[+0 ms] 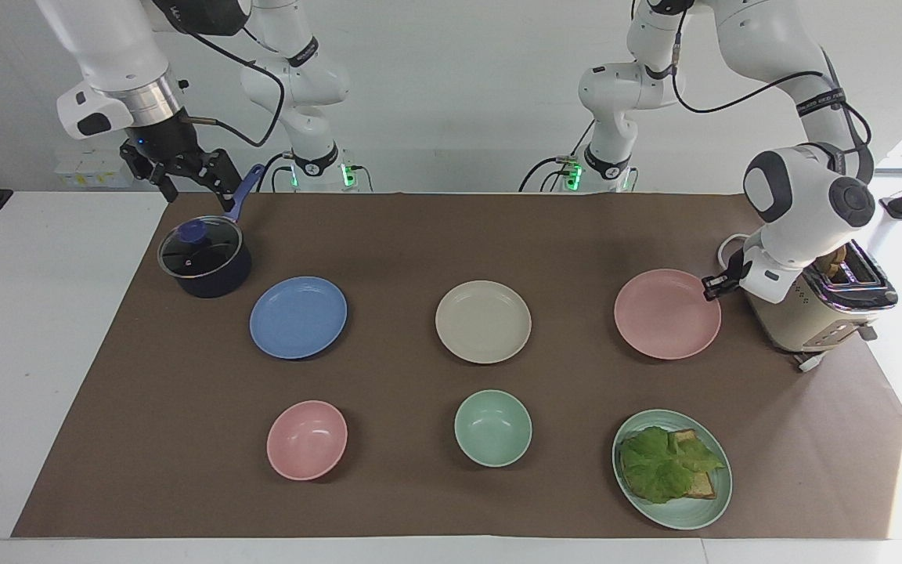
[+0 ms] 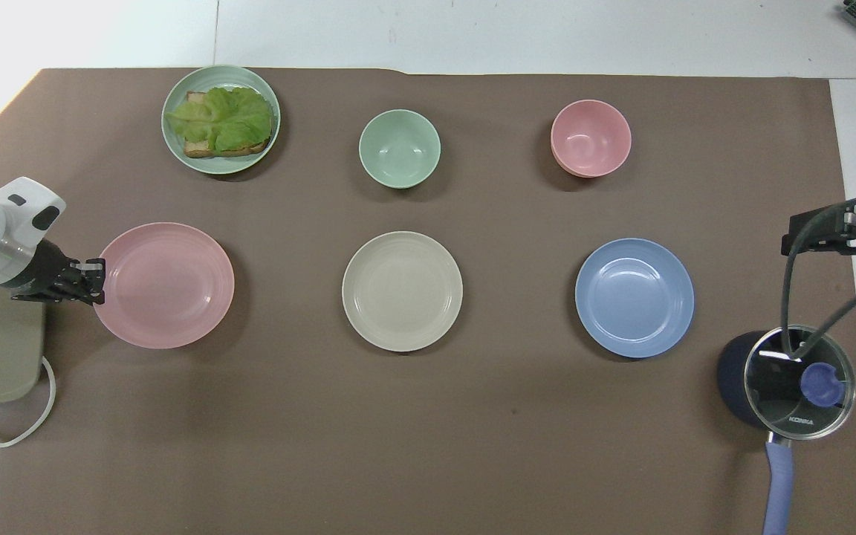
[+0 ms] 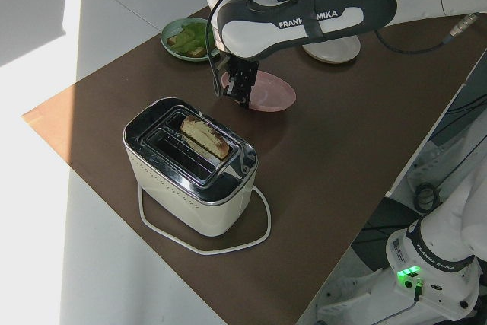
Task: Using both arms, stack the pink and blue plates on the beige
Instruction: 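Reach the left gripper to the rim of the large pink plate, then grasp the pink plate rim and slide it onto the beige plate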
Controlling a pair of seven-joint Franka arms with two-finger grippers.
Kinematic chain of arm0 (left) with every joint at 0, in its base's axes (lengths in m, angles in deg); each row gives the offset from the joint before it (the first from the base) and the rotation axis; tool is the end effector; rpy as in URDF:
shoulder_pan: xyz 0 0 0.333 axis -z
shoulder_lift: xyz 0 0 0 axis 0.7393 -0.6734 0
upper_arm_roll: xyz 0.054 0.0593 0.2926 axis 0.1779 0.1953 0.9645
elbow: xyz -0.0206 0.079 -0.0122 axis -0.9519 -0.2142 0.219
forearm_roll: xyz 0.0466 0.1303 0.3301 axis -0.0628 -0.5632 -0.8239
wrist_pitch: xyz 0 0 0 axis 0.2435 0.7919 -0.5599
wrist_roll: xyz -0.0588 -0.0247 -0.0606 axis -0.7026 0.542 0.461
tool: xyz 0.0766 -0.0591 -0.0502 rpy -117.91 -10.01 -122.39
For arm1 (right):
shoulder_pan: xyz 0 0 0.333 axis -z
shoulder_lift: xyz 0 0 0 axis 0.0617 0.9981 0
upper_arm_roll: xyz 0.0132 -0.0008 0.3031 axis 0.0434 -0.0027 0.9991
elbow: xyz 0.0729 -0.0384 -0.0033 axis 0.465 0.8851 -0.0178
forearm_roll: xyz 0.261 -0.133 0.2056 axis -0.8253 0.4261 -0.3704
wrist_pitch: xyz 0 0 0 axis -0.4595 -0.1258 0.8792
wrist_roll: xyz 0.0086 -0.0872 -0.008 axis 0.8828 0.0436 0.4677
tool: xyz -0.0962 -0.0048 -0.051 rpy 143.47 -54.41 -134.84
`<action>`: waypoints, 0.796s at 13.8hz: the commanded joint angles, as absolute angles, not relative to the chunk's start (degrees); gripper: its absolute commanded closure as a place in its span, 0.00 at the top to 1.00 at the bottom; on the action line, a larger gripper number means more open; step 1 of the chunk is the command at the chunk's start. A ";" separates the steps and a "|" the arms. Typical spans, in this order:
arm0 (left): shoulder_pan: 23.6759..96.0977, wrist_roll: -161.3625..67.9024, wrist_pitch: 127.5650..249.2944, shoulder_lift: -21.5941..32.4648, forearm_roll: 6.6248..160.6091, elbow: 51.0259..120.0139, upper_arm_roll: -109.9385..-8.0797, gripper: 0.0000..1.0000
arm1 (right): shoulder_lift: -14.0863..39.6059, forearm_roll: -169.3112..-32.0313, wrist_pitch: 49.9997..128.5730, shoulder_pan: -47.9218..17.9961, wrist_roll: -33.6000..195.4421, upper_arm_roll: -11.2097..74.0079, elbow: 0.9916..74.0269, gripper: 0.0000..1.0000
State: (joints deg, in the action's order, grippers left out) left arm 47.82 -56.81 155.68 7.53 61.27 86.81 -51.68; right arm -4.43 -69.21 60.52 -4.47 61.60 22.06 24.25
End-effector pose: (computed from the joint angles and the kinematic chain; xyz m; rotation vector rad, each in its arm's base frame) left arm 0.5296 0.0333 0.4046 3.0753 0.2857 -0.3442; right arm 0.5060 -0.0126 0.6231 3.1096 -0.3395 0.0070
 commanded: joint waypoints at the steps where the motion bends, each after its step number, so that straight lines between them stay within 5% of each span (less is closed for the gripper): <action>1: 52.49 -49.11 151.39 10.30 62.61 85.48 -51.32 0.00 | -5.39 -69.20 61.60 -4.15 62.99 22.09 25.51 1.00; 7: 67.60 -33.44 151.91 12.60 68.84 88.03 -51.32 0.00 | -5.39 -69.55 61.78 -4.15 62.38 22.18 25.51 1.00; 11: 74.99 -30.28 163.74 11.54 72.01 93.55 -51.32 0.00 | -5.39 -69.55 61.69 -4.07 62.55 22.18 25.60 1.00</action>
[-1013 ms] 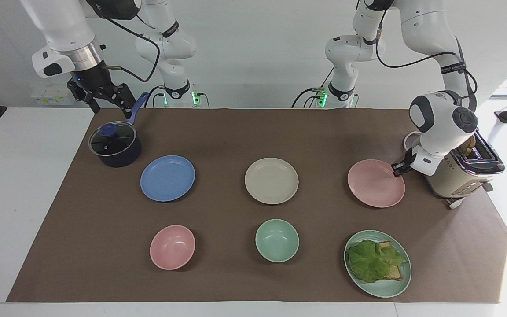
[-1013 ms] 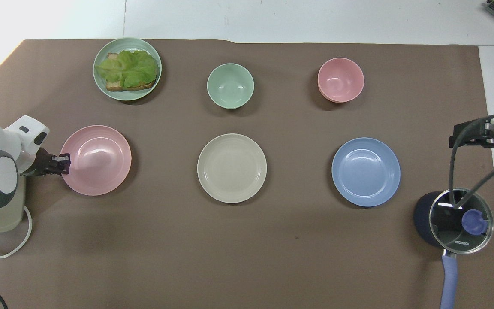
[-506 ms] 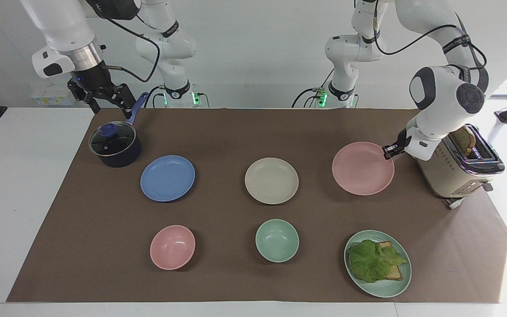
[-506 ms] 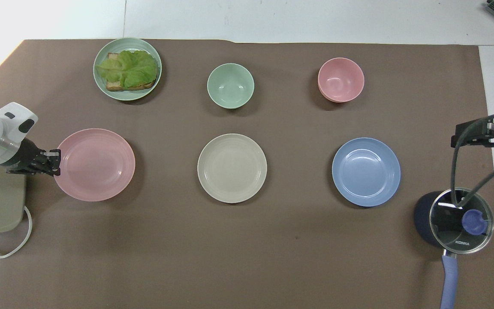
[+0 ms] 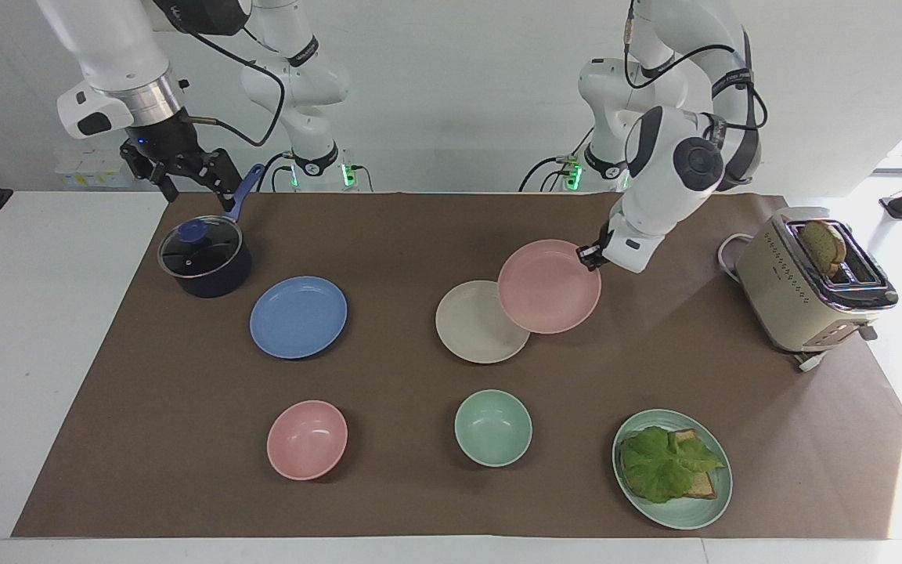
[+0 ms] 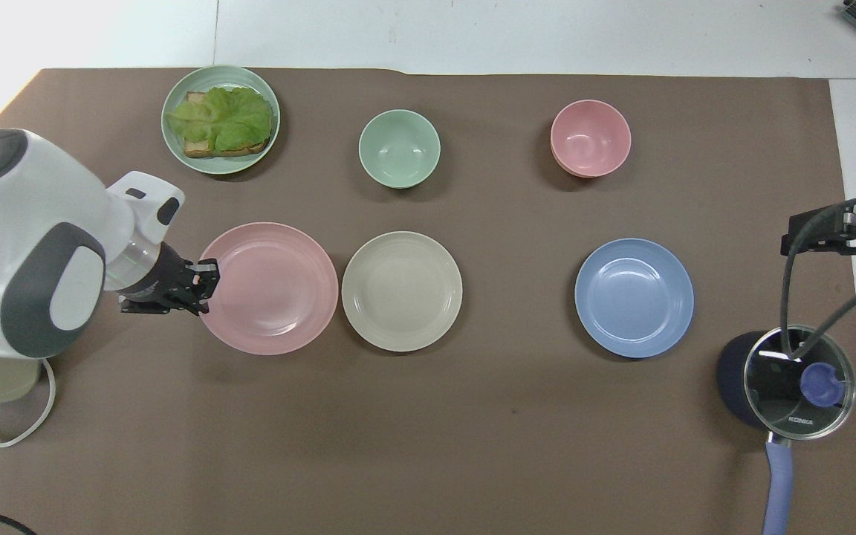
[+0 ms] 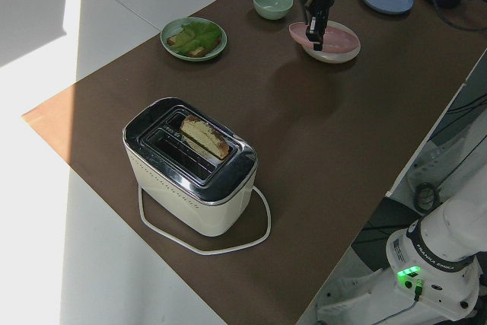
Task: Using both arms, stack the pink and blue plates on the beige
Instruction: 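Grasp the pink plate rim and slide it onto the beige plate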
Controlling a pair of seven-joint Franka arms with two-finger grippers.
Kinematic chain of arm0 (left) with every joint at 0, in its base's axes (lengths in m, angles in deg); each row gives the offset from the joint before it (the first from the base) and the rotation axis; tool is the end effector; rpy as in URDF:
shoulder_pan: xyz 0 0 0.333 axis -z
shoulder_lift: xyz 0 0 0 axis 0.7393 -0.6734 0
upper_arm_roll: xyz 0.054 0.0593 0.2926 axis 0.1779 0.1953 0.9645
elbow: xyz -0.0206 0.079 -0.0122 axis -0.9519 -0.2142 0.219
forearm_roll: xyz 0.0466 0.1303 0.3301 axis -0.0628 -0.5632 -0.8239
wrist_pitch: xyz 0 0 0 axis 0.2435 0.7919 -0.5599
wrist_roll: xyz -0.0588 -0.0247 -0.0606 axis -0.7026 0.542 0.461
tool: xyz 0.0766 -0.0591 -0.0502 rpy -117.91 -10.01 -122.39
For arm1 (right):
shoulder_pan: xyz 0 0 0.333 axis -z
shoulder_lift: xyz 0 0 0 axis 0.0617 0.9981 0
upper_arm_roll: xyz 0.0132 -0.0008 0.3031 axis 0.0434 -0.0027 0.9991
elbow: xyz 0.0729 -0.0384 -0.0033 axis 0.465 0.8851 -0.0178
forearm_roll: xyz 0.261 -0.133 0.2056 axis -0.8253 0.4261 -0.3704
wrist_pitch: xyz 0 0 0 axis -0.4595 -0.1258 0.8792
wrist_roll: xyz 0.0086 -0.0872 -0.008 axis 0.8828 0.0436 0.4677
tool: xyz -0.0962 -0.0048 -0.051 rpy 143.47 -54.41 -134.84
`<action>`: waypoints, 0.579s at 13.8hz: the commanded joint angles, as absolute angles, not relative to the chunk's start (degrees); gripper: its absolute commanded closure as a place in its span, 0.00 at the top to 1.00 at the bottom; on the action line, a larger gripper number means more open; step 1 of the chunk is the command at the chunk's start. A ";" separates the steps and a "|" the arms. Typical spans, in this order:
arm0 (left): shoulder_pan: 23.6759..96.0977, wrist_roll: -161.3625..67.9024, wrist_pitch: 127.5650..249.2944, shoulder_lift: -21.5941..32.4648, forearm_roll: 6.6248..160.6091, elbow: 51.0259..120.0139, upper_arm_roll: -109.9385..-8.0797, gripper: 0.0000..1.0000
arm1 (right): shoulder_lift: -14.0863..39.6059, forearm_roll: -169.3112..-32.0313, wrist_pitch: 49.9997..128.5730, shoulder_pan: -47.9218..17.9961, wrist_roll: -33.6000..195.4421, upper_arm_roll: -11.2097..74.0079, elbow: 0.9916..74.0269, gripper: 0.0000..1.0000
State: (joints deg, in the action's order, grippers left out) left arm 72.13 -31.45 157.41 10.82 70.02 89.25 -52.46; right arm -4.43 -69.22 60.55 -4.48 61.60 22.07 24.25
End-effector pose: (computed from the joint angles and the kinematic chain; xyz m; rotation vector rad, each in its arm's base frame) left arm 0.4812 -0.2014 0.4204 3.0089 0.3759 -0.3632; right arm 0.5061 -0.0124 0.6232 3.1098 -0.3390 0.0078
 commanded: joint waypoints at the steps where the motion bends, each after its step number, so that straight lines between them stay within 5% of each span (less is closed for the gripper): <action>1: 76.22 -30.01 167.26 10.93 73.32 94.70 -51.32 0.00 | -5.39 -69.55 61.78 -4.15 62.46 22.18 25.60 1.00; 8: 81.68 -28.16 179.40 5.22 76.14 94.27 -51.32 0.00 | -5.39 -69.64 61.86 -4.06 62.20 22.18 25.60 1.00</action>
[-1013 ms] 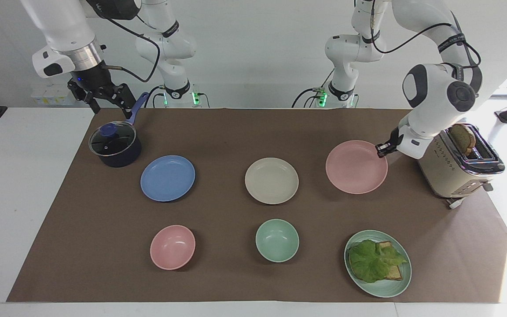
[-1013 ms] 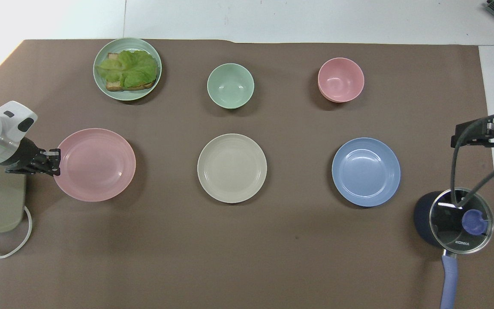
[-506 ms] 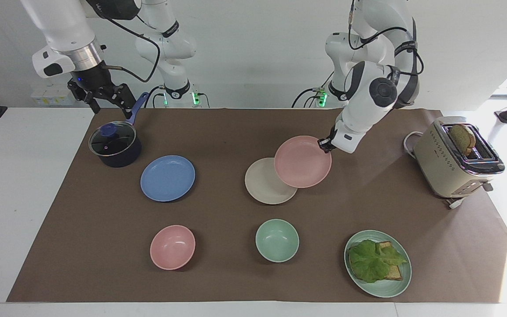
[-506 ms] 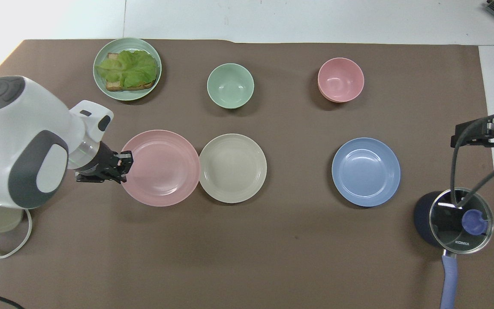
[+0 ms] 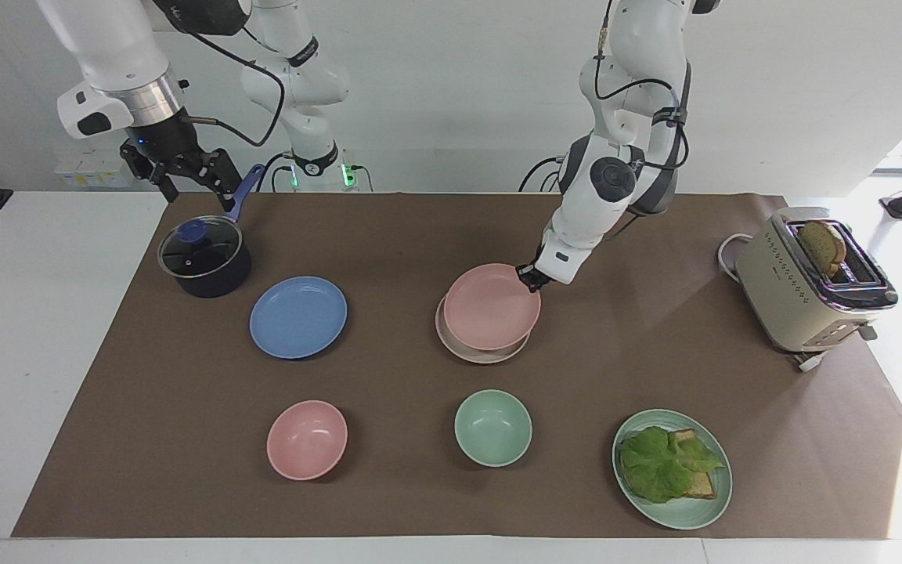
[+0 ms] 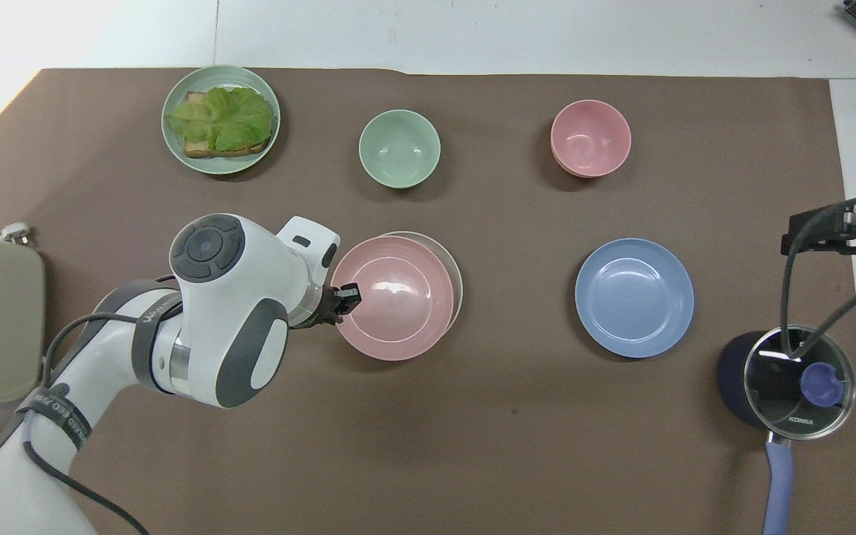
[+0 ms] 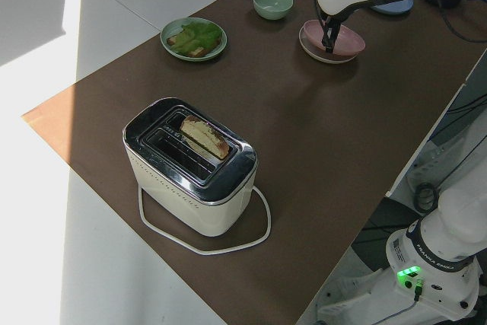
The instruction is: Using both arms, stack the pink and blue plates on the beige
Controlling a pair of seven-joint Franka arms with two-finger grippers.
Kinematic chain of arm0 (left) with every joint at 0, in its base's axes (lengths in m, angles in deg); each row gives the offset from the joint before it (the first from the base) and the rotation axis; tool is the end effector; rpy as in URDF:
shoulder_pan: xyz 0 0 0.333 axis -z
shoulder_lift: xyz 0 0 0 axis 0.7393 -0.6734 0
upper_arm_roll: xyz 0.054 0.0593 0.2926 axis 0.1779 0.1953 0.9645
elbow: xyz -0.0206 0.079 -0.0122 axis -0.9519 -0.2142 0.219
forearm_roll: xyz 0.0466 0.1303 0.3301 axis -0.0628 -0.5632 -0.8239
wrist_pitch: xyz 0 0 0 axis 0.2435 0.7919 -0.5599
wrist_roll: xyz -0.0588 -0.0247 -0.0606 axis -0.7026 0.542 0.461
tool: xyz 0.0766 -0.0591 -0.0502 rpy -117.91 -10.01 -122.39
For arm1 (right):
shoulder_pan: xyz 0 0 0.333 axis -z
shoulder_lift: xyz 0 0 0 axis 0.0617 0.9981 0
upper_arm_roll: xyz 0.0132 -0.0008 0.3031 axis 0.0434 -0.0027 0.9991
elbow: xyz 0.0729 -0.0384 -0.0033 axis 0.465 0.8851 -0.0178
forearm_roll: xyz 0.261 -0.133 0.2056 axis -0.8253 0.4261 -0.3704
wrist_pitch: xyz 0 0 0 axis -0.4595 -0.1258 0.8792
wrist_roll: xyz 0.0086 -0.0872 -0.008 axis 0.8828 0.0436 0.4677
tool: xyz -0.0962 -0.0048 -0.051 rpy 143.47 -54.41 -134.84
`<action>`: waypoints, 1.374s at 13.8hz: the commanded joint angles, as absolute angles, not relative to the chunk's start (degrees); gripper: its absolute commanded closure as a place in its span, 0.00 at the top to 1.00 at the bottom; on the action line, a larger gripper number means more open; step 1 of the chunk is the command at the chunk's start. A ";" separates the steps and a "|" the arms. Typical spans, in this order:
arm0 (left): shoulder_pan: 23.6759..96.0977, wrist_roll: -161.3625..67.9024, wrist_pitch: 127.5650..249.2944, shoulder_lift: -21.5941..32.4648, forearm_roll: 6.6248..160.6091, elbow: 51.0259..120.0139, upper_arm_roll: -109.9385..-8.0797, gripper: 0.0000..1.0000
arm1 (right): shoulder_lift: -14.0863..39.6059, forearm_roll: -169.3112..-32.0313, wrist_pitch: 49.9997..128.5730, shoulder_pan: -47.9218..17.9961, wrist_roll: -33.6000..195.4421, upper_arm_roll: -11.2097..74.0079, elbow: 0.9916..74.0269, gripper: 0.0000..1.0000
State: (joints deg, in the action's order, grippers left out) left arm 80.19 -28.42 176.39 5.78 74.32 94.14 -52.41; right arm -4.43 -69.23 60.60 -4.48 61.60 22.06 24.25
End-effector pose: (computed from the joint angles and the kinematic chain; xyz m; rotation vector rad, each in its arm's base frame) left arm 0.4721 -0.2732 0.3633 2.9411 0.3697 -0.1868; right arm 0.5062 -0.0125 0.6233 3.1101 -0.3393 0.0091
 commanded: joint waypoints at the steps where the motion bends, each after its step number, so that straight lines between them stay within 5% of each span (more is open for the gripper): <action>1: 81.68 -28.25 180.29 5.13 76.41 94.27 -51.32 0.00 | -5.39 -69.64 61.86 -4.07 62.20 22.09 25.60 1.00; 2: 81.60 -28.16 180.39 4.95 76.50 94.10 -51.32 0.42 | -5.39 -69.64 61.86 -4.07 62.29 22.18 25.60 1.00; 3: 81.60 -28.25 180.48 4.86 76.50 94.10 -51.24 0.99 | -5.48 -69.64 61.86 -4.07 62.55 22.09 25.60 1.00; 11: 75.28 -29.91 174.51 4.95 61.77 89.35 -50.27 1.00 | -5.39 -69.64 61.86 -3.98 63.17 22.09 25.60 1.00; 19: 55.16 -69.69 162.47 12.32 60.15 83.11 -50.18 1.00 | -5.48 -69.38 61.95 -3.54 63.43 22.09 25.69 1.00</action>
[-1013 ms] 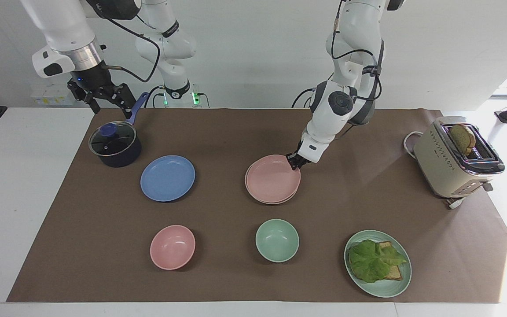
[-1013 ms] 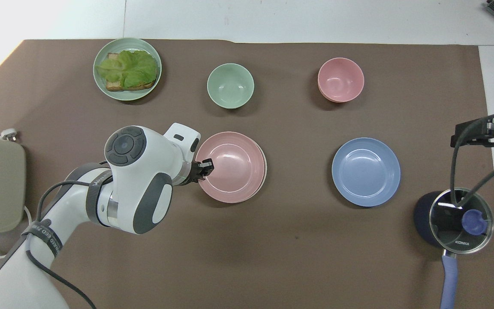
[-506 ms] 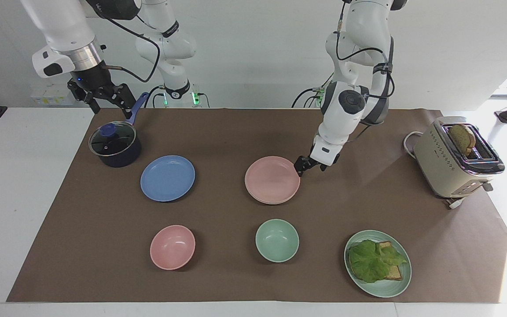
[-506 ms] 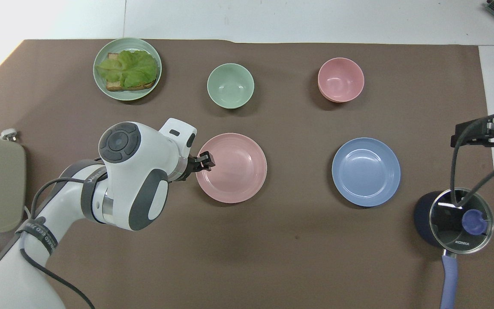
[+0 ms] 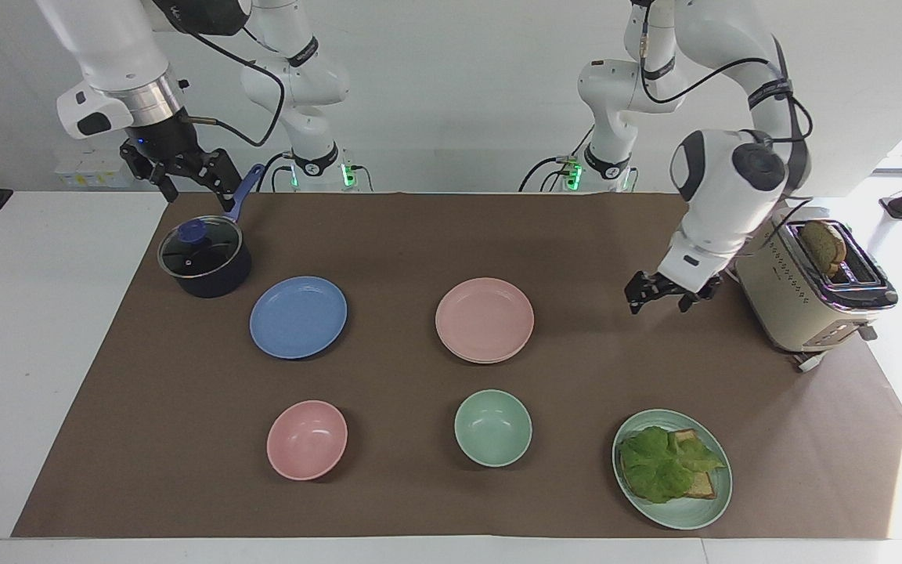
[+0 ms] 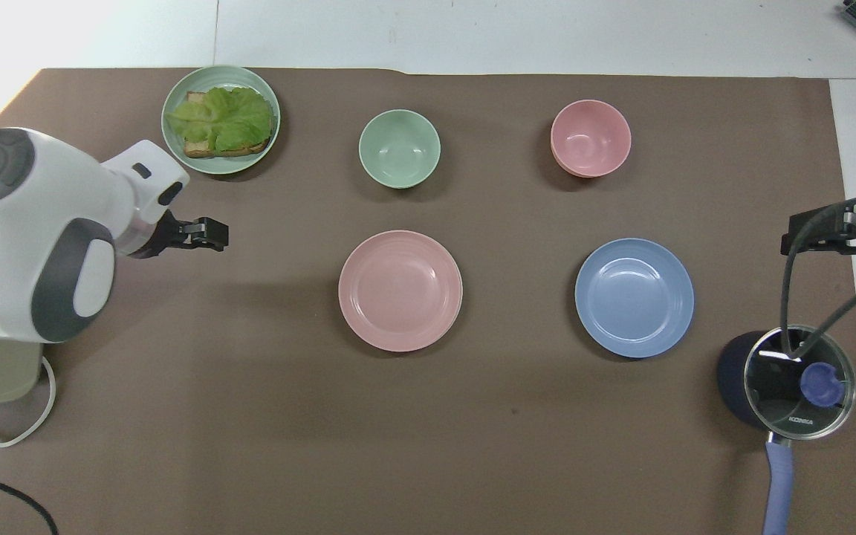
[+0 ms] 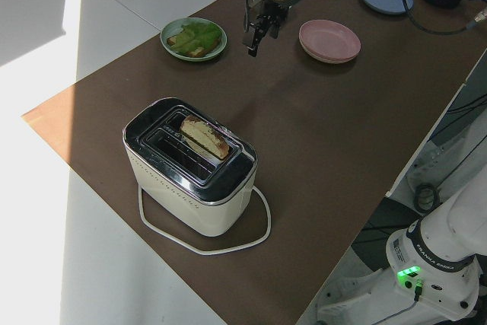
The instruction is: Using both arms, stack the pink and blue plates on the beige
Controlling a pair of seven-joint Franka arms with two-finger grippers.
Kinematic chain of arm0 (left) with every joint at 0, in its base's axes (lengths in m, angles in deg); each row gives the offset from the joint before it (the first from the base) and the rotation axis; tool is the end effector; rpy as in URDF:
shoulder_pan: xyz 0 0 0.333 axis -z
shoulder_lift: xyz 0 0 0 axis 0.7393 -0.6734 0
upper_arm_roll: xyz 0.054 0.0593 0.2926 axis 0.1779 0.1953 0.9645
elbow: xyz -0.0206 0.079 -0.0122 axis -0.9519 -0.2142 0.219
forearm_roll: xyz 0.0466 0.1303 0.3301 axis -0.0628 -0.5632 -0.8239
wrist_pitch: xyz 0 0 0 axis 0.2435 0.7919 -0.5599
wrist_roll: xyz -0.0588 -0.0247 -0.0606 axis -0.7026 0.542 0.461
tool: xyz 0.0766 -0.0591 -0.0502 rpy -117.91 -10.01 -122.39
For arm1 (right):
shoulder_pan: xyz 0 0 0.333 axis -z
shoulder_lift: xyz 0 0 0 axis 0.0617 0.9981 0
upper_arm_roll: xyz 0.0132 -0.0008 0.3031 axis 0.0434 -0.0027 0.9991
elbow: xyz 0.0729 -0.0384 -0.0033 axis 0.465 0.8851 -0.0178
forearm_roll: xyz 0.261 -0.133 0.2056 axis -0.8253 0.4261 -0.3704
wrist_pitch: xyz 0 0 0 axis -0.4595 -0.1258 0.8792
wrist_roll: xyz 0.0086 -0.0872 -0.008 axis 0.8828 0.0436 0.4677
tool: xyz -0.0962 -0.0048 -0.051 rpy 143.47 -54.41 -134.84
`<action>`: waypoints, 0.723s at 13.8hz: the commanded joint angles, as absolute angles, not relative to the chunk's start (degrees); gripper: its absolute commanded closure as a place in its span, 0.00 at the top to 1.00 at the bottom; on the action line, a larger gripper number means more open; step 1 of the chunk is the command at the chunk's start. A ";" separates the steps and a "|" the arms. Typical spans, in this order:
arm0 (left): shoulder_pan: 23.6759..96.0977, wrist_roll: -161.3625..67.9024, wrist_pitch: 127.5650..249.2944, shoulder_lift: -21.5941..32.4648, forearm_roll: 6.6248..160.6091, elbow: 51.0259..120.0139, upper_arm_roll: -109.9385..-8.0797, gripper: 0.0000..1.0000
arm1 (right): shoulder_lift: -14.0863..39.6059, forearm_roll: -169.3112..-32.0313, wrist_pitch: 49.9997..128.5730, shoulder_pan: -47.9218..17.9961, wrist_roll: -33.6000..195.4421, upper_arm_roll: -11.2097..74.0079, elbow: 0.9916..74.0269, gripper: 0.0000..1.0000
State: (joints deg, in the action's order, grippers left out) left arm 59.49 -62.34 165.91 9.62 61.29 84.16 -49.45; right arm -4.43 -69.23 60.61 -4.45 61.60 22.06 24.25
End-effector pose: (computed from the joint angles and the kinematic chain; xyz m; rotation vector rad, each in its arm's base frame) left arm 0.5539 -0.0560 0.4582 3.1026 -0.1164 0.0595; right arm 0.5062 -0.0128 0.6233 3.1100 -0.3401 0.0094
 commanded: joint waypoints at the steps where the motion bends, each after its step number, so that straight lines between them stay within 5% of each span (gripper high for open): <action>1: 53.40 -70.78 161.24 13.55 60.15 82.24 -50.27 1.00 | -5.39 -69.38 62.04 -2.93 63.43 22.09 25.69 1.00; 10: 53.47 -69.91 147.35 21.12 60.24 74.15 -52.82 1.00 | -3.03 -69.38 80.47 -1.96 68.34 22.18 39.38 1.00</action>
State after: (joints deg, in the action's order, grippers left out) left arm 52.76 -70.83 149.82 20.83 61.29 75.21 -52.72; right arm -3.19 -69.22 76.51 -2.41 65.19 22.00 35.45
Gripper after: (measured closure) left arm 0.000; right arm 0.000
